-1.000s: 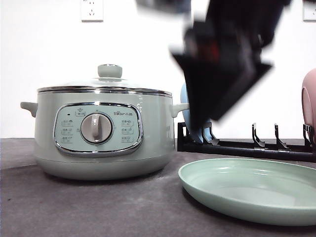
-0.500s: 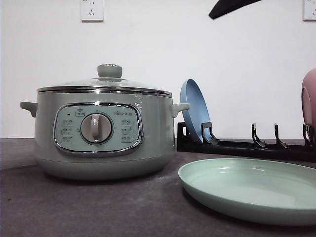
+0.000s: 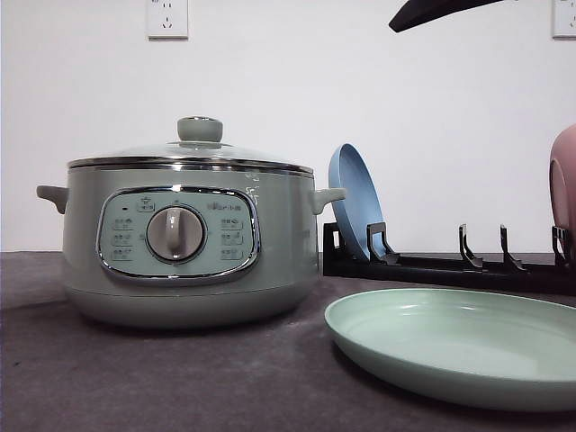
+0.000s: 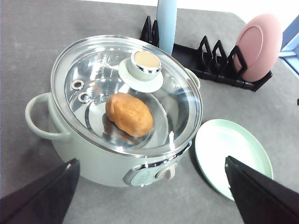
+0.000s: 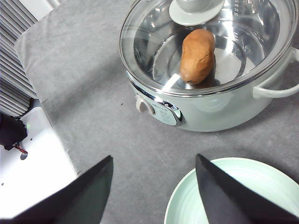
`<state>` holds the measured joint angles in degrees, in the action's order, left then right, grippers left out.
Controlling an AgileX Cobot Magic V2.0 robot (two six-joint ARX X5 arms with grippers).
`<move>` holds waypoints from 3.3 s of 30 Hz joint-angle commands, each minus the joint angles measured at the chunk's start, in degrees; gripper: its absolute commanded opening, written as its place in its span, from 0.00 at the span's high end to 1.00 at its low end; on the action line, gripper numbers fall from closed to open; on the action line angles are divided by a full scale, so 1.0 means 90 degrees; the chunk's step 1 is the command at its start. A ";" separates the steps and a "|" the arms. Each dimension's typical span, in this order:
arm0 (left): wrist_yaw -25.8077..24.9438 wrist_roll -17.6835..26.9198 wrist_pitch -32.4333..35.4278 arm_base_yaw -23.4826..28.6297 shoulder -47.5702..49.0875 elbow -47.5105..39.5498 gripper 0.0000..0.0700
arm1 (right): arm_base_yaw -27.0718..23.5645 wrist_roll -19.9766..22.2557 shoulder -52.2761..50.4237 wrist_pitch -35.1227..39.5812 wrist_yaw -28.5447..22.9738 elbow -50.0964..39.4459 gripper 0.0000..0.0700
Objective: Transfer potato from steamer to green plate
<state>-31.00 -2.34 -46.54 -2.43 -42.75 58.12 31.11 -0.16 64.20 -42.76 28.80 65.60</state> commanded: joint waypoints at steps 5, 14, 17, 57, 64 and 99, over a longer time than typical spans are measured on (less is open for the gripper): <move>-0.0029 -0.0198 0.0210 -0.0252 -0.0652 0.0601 0.09 | 0.0039 0.0073 0.0056 -0.0015 0.0028 0.0092 0.50; 0.0901 -0.0164 0.0099 -0.1176 -0.2478 0.2307 0.09 | 0.0039 0.0073 0.0056 -0.0024 0.0028 0.0092 0.50; 0.1229 -0.0018 0.0096 -0.1506 -0.3073 0.2793 0.09 | 0.0039 0.0073 0.0056 -0.0024 0.0028 0.0092 0.50; 0.2785 0.0540 0.0419 -0.2655 -0.6014 0.3588 0.10 | 0.0039 0.0118 0.0056 -0.0032 -0.0042 0.0092 0.50; 0.2792 0.0537 0.0426 -0.2679 -0.6034 0.3588 0.23 | 0.0039 0.0137 0.0056 -0.0022 -0.0054 0.0092 0.50; 0.2905 0.0519 0.0229 -0.2649 -0.5835 0.3597 1.00 | 0.0039 0.0182 0.0056 -0.0010 -0.0377 0.0092 0.50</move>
<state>-4.45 3.57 -43.97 -26.26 -95.88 89.43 31.11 1.07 64.20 -43.24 25.47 65.58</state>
